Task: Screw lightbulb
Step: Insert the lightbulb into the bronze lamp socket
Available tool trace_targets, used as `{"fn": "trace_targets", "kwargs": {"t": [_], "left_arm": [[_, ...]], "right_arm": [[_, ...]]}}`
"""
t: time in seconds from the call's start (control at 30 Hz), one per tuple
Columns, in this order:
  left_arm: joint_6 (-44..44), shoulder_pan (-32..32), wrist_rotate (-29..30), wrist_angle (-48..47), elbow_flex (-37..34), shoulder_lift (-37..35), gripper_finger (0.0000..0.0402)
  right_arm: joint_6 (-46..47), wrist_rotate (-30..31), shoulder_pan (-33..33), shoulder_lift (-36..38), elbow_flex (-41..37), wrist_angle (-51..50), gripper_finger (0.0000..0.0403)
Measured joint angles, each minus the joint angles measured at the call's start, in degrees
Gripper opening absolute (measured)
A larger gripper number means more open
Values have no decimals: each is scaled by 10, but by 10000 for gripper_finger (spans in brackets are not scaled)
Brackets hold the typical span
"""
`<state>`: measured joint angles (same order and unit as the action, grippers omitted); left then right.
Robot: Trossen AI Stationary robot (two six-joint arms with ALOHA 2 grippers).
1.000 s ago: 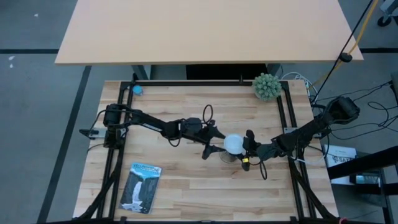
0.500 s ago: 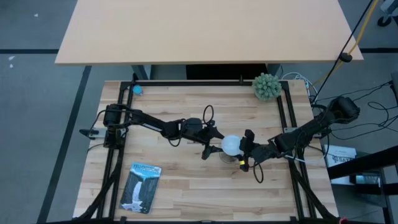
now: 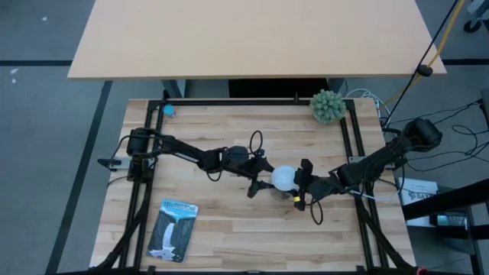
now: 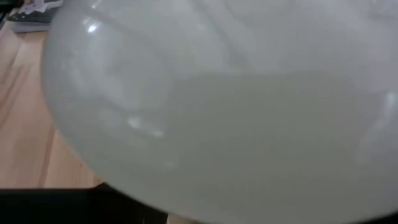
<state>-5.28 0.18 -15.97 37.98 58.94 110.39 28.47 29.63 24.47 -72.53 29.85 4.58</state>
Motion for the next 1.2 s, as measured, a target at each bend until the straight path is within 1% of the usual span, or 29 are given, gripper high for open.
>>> {"fn": "trace_targets", "kwargs": {"t": [0.3,0.7,0.87,1.07,1.2], "left_arm": [[0,0,0,0,0,0,284],[-2,0,4,0,0,0,284],[-2,0,4,0,0,0,284],[-2,0,4,0,0,0,284],[-2,0,4,0,0,0,284]], "right_arm": [[19,-2,0,0,0,-17,213],[62,-32,0,0,0,-50,190],[75,-43,1,0,0,-67,190],[80,-44,1,0,0,-67,190],[80,-56,1,0,0,-67,190]]}}
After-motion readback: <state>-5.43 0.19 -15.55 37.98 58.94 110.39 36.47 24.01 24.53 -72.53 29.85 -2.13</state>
